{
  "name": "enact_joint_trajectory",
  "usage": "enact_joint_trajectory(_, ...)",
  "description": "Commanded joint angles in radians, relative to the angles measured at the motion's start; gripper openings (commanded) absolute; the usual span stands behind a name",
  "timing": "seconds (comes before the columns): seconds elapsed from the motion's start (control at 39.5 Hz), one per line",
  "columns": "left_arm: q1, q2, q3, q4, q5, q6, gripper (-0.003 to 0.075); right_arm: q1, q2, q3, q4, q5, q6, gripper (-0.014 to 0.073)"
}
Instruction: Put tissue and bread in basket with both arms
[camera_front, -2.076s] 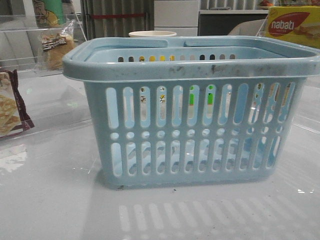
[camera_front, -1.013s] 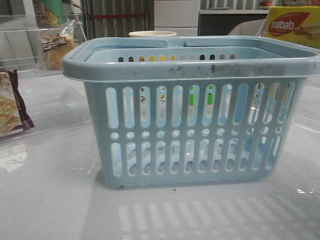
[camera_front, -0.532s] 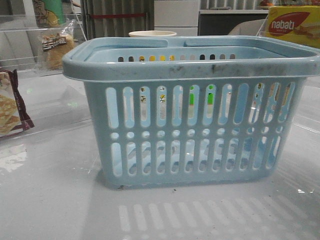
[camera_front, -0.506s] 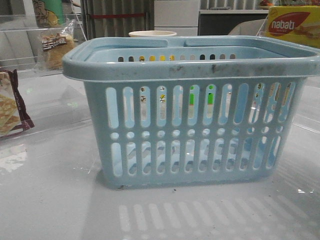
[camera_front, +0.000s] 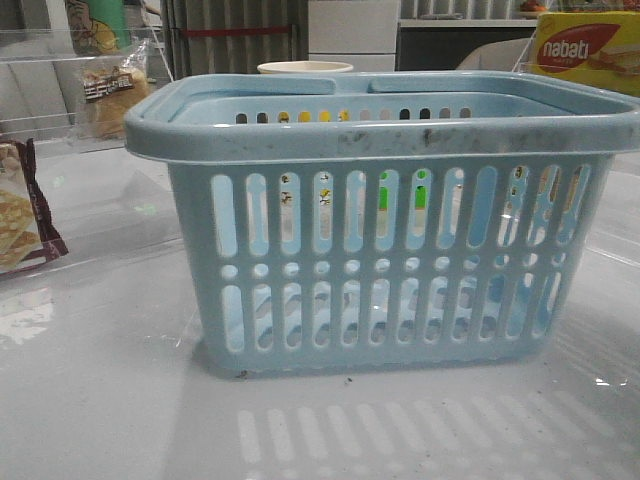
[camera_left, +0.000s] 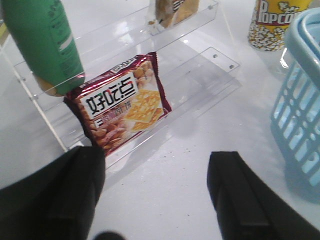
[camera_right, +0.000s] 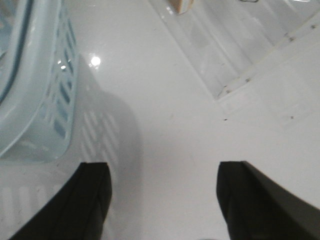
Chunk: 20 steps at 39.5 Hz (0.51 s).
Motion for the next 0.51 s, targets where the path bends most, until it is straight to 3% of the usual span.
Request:
enact_joint_trajectory(0.0, -0.065, 0.002, -0.029, -0.006, -0.078, -0.001, 0.0507, -0.068, 0.041, -0.098, -0.003, -0.075, 0.004, 0.0560)
enact_joint_trajectory(0.28, -0.215, 0.002, -0.029, -0.006, -0.095, -0.001, 0.0507, -0.172, 0.272, -0.332, -0.003, -0.084, 0.004, 0.0560)
enact_joint_trajectory(0.48, -0.211, 0.002, -0.029, -0.007, -0.096, -0.001, 0.0507, -0.172, 0.471, -0.516, -0.002, -0.052, 0.004, 0.0560)
